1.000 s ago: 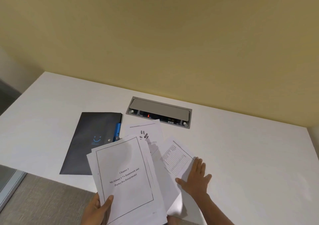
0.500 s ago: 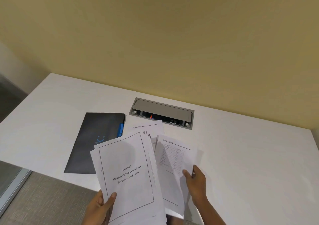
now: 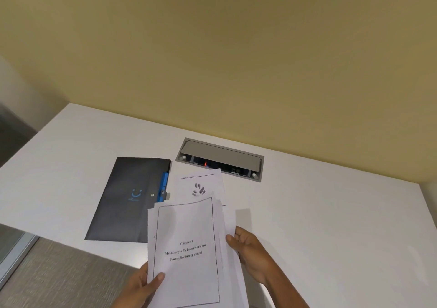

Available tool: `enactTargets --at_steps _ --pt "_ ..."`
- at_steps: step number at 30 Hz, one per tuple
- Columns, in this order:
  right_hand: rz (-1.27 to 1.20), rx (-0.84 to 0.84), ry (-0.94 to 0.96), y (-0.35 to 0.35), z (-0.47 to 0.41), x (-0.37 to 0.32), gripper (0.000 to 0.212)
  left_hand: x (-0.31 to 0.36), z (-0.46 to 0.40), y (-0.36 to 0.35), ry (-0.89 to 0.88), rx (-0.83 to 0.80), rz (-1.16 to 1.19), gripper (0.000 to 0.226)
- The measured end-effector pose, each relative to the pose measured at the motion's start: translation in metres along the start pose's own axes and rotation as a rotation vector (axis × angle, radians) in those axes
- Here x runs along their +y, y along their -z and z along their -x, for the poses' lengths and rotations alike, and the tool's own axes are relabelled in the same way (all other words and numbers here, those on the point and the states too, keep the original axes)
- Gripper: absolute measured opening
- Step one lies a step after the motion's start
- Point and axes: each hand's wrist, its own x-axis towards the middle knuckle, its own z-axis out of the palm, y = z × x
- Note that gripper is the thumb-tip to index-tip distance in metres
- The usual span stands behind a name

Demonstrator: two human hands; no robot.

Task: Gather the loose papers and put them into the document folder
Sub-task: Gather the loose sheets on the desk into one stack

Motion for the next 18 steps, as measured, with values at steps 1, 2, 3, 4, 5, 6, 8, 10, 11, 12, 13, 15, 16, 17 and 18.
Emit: enactTargets --at_steps 1,2,3,4,5,6,8,10,11,12,13,15,16,17,18 --pt "0.004 -0.015 -0.011 -0.006 -0.002 0.000 0.036 -0.001 -0.001 0.001 0.011 -0.024 -0.002 0.047" --pt "0.013 -0.026 -0.023 -0.013 -0.003 -0.001 0.037 -0.001 -0.001 0.002 0.025 -0.052 -0.009 0.047" --pt "0.014 -0.036 -0.037 -0.018 -0.004 -0.001 0.038 -0.002 -0.002 0.002 0.033 -0.078 -0.018 0.046" --pt "0.014 -0.046 -0.050 -0.022 -0.005 0.000 0.039 -0.003 -0.003 0.003 0.032 -0.096 -0.027 0.046" --pt "0.011 -0.052 -0.059 -0.024 -0.007 0.000 0.038 -0.004 -0.003 0.004 0.025 -0.105 -0.031 0.047" --pt "0.011 -0.049 -0.068 -0.027 -0.008 0.000 0.036 -0.006 -0.003 0.005 0.012 -0.103 -0.032 0.049" --pt "0.013 -0.029 -0.083 -0.032 -0.010 0.000 0.030 -0.012 -0.005 0.008 -0.024 -0.095 -0.032 0.060" --pt "0.014 -0.020 -0.093 -0.038 -0.012 -0.002 0.027 -0.015 -0.004 0.010 -0.060 -0.110 -0.046 0.071" --pt "0.026 -0.026 -0.100 -0.041 -0.013 -0.003 0.027 -0.016 -0.004 0.010 -0.068 -0.108 -0.046 0.072" --pt "0.046 -0.029 -0.108 -0.044 -0.015 -0.004 0.027 -0.017 -0.004 0.010 -0.068 -0.099 -0.035 0.070" --pt "0.068 -0.038 -0.113 -0.046 -0.017 -0.005 0.028 -0.017 -0.005 0.010 -0.062 -0.089 -0.016 0.066" --pt "0.105 -0.060 -0.126 -0.053 -0.023 -0.006 0.032 -0.021 -0.008 0.010 -0.045 -0.079 0.032 0.055" --pt "0.125 -0.071 -0.135 -0.056 -0.027 -0.006 0.033 -0.024 -0.009 0.010 -0.040 -0.071 0.057 0.051" --pt "0.145 -0.079 -0.151 -0.059 -0.031 -0.007 0.034 -0.026 -0.009 0.011 -0.037 -0.060 0.079 0.049" --pt "0.176 -0.088 -0.170 -0.061 -0.035 -0.008 0.032 -0.027 -0.009 0.011 -0.032 -0.049 0.099 0.050"
